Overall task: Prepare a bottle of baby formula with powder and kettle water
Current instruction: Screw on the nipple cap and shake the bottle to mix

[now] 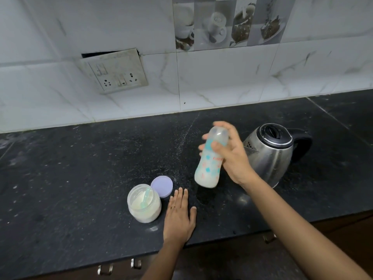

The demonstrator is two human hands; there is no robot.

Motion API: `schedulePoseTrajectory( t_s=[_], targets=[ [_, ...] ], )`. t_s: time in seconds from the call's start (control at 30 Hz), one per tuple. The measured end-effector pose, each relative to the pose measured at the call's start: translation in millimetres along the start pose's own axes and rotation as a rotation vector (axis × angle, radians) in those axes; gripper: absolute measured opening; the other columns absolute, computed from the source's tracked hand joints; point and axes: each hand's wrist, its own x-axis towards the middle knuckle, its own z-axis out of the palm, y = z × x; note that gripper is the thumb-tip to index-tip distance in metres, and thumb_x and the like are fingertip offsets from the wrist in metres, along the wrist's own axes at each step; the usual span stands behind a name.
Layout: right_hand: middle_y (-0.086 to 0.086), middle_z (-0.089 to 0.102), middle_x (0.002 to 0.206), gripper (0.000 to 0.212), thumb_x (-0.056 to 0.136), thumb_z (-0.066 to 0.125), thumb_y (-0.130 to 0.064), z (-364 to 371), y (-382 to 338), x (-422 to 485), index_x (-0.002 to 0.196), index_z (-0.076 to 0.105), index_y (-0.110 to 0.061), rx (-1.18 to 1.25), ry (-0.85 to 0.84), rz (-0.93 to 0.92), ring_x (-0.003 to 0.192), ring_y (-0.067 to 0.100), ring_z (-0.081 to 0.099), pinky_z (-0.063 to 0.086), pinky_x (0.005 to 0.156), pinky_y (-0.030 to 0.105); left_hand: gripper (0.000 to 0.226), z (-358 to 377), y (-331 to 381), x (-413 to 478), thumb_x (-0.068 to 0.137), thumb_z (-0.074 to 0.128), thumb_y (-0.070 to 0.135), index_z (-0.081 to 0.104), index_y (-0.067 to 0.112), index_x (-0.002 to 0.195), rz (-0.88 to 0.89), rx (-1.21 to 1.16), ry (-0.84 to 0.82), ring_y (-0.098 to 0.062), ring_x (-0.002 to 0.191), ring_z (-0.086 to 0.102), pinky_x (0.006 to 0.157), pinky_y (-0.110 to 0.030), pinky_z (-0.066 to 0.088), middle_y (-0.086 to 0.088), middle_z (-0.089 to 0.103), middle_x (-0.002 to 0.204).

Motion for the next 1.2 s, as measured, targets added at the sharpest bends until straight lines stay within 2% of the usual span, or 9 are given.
schedulePoseTrajectory(
  t_s=[0.13,0.27,0.4,0.57,0.7,0.87,1.0,1.13,1.2],
  targets=[
    [0.015,0.055,0.101,0.038,0.096,0.051,-0.013,-2,-7,7,0.129,0.037,-0.023,0.432,0.346,-0.055,0.088,0.030,0.066,0.054,0.087,0.047,0.069,2,0,1,0.092,0.015,0.050,0.017,0.016,0.152,0.003,-0.013,0.012,-0.004,0.143,-0.007,0.116,-0.022,-0.011,-0.002,0.011,0.160],
    [0.017,0.059,0.108,0.048,0.085,0.061,-0.007,-6,-1,-7,0.127,0.044,-0.021,-0.059,-0.089,0.069,0.088,0.032,0.067,0.055,0.084,0.049,0.068,2,0,1,0.093,0.017,0.049,0.019,0.015,0.152,0.006,-0.009,0.015,-0.005,0.143,-0.005,0.115,-0.021,-0.012,-0.003,0.014,0.159],
    [0.016,0.055,0.103,0.036,0.097,0.049,-0.009,11,6,2,0.128,0.038,-0.023,0.379,0.349,0.014,0.088,0.027,0.067,0.053,0.088,0.047,0.069,1,1,0,0.092,0.016,0.049,0.017,0.016,0.152,0.011,-0.009,0.021,-0.003,0.142,-0.007,0.114,-0.020,-0.013,-0.001,0.012,0.159],
    [0.017,0.057,0.108,0.045,0.087,0.057,-0.003,10,11,-6,0.127,0.042,-0.019,-0.080,-0.176,0.123,0.089,0.031,0.066,0.055,0.083,0.045,0.069,2,0,0,0.092,0.016,0.050,0.019,0.015,0.151,-0.003,0.000,0.015,-0.003,0.142,-0.006,0.116,-0.022,-0.009,-0.002,0.013,0.159],
    [0.016,0.055,0.102,0.038,0.096,0.049,-0.008,14,12,7,0.129,0.037,-0.022,0.376,0.306,0.024,0.086,0.028,0.068,0.055,0.083,0.045,0.070,1,1,1,0.091,0.012,0.051,0.015,0.018,0.152,-0.005,0.000,0.019,-0.002,0.142,-0.008,0.115,-0.021,-0.012,0.000,0.010,0.160],
    [0.019,0.057,0.112,0.048,0.085,0.059,-0.002,2,7,-3,0.126,0.043,-0.019,-0.147,-0.232,0.099,0.093,0.030,0.065,0.055,0.082,0.042,0.071,0,0,0,0.090,0.011,0.052,0.014,0.019,0.153,-0.016,0.008,0.009,-0.002,0.142,-0.008,0.115,-0.022,-0.011,0.001,0.009,0.160],
    [0.017,0.053,0.105,0.038,0.096,0.050,-0.009,7,4,8,0.129,0.038,-0.022,0.371,0.308,-0.017,0.088,0.029,0.066,0.056,0.082,0.044,0.071,1,1,0,0.091,0.010,0.052,0.013,0.019,0.153,-0.011,0.015,0.007,-0.003,0.143,-0.008,0.114,-0.020,-0.012,0.001,0.008,0.160],
    [0.024,0.052,0.113,0.048,0.085,0.061,-0.005,-2,5,0,0.127,0.042,-0.019,-0.129,-0.203,0.080,0.095,0.034,0.062,0.055,0.081,0.041,0.071,0,1,-1,0.090,0.010,0.052,0.015,0.018,0.152,-0.010,0.014,0.002,-0.002,0.142,-0.008,0.113,-0.019,-0.014,0.000,0.009,0.160],
    [0.022,0.055,0.112,0.047,0.085,0.062,-0.007,0,5,0,0.127,0.043,-0.018,-0.056,-0.151,0.022,0.091,0.031,0.065,0.055,0.082,0.047,0.071,0,1,0,0.090,0.010,0.053,0.013,0.018,0.153,-0.012,0.014,0.004,-0.002,0.142,-0.009,0.113,-0.020,-0.014,0.001,0.009,0.160]
  ],
)
